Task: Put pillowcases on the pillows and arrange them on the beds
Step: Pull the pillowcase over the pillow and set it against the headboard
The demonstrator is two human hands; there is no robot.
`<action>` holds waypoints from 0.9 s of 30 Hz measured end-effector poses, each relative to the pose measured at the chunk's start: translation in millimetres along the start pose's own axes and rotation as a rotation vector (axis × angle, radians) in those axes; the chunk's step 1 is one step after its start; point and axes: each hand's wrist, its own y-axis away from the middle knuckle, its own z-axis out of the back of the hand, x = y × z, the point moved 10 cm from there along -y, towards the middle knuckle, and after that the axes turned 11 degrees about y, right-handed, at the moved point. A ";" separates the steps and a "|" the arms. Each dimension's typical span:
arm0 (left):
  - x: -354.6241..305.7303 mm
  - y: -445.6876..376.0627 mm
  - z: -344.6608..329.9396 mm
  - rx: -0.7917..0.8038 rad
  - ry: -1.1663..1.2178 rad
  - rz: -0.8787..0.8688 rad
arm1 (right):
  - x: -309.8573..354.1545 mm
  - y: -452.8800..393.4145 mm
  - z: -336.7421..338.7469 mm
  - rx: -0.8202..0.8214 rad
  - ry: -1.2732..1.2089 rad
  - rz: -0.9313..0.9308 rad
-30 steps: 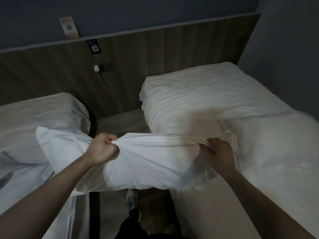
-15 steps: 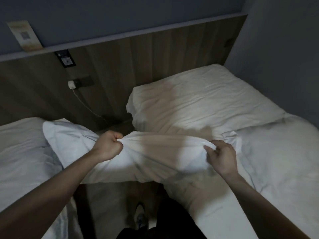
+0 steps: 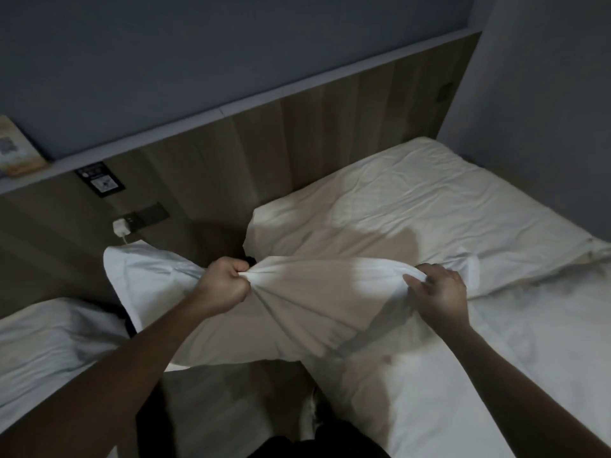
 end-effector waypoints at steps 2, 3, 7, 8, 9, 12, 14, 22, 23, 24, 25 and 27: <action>-6.3 -20.8 4.7 -0.040 0.014 0.001 | 6.9 -30.3 -9.0 -0.020 -0.016 0.042; -8.7 -30.8 5.7 -0.051 0.007 0.013 | 9.2 -45.1 -14.2 -0.023 -0.009 0.064; -15.3 -72.5 11.7 -0.087 -0.055 0.056 | 9.2 -94.0 -36.8 -0.027 0.031 0.101; -17.2 -85.4 13.1 -0.088 -0.054 0.056 | 7.5 -105.9 -41.9 -0.018 0.027 0.082; -20.2 -98.5 14.1 -0.086 -0.051 0.046 | 6.3 -117.8 -46.2 -0.009 0.022 0.061; -32.6 -138.7 13.2 -0.056 -0.056 0.012 | 6.8 -151.1 -59.3 0.008 0.035 0.036; -39.8 -164.5 12.0 -0.038 -0.067 0.011 | 5.4 -172.7 -67.2 0.018 0.055 0.022; -48.0 -284.9 3.5 0.057 -0.002 -0.015 | 15.0 -261.2 -101.7 0.005 0.167 -0.022; -46.2 -305.5 4.2 0.063 0.004 -0.004 | 20.6 -277.0 -106.2 -0.011 0.173 -0.031; -47.1 -320.7 3.6 0.071 0.001 -0.004 | 26.3 -289.1 -108.7 -0.023 0.172 -0.026; -49.5 -329.5 1.2 0.083 0.003 -0.010 | 29.5 -296.1 -110.1 -0.031 0.175 -0.011; -49.1 -361.6 -0.7 0.098 0.027 0.008 | 27.0 -324.4 -129.8 -0.008 0.198 -0.026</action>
